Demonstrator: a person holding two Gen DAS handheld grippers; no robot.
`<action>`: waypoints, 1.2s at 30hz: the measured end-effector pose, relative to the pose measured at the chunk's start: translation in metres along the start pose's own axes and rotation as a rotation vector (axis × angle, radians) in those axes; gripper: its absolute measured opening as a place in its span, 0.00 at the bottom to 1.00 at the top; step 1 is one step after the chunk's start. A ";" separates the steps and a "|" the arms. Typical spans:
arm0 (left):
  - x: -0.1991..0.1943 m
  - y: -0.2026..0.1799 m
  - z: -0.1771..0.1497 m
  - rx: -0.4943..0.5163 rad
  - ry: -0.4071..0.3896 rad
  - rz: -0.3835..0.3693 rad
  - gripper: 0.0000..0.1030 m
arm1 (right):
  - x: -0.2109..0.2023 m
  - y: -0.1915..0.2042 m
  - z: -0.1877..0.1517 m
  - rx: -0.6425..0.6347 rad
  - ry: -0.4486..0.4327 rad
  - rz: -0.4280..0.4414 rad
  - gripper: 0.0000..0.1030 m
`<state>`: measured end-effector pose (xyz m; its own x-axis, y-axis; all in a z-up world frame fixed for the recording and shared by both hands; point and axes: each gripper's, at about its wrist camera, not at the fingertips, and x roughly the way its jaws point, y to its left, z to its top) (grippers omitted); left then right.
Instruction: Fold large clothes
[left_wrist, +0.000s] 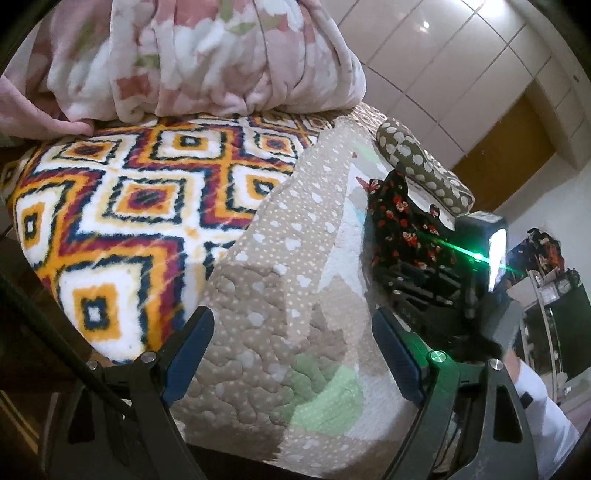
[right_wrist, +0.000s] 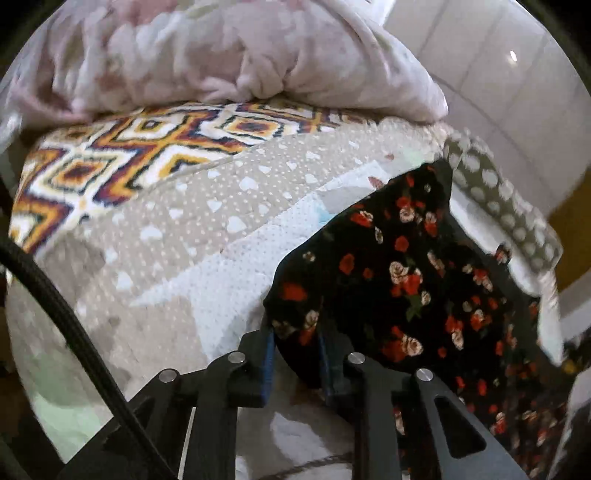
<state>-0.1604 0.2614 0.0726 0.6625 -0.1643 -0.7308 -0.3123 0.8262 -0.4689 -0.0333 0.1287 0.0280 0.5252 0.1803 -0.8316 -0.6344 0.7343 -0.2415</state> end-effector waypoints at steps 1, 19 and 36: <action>-0.002 -0.003 -0.001 0.008 -0.001 -0.001 0.84 | 0.003 -0.002 -0.003 0.021 0.009 0.017 0.22; 0.014 -0.103 -0.039 0.242 0.096 -0.032 0.84 | -0.090 -0.219 -0.163 0.713 -0.164 0.058 0.40; 0.092 -0.277 -0.051 0.558 0.158 -0.086 0.84 | -0.175 -0.357 -0.392 1.284 -0.354 0.059 0.62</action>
<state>-0.0481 -0.0102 0.1100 0.5466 -0.2864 -0.7869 0.1723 0.9580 -0.2290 -0.1214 -0.4217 0.0635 0.7580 0.2486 -0.6030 0.2170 0.7757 0.5926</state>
